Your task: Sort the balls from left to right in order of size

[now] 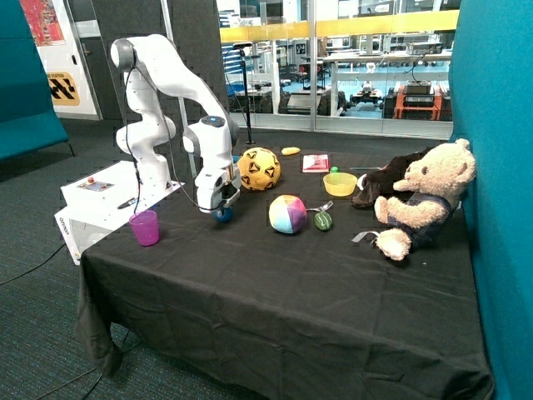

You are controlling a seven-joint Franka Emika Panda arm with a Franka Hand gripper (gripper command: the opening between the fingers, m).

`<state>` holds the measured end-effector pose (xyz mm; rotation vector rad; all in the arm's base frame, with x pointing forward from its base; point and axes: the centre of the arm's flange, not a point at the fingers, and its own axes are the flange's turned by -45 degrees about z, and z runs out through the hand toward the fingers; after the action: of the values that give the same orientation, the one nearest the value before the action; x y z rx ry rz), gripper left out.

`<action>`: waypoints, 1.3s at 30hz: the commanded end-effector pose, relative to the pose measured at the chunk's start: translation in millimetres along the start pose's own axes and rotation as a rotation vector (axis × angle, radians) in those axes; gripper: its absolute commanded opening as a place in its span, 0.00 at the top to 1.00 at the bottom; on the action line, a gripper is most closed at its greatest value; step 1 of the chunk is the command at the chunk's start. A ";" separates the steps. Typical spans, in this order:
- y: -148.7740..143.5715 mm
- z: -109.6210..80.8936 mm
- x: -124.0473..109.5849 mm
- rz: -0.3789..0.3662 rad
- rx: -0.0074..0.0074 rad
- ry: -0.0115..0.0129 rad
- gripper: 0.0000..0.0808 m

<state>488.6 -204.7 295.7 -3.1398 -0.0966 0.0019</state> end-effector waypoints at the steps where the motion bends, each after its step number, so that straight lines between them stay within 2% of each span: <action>1: -3.4 2.0 -3.4 -0.005 -0.0003 0.0012 0.18; 10: 2.2 -3.1 -13.7 0.002 -0.0003 0.0012 0.06; 30: -5.2 -26.8 -15.4 -0.027 -0.0003 0.0012 0.07; 39: -11.1 -44.5 -4.2 -0.046 -0.0003 0.0012 0.08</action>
<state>473.9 -199.3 324.0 -3.1380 -0.1458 -0.0150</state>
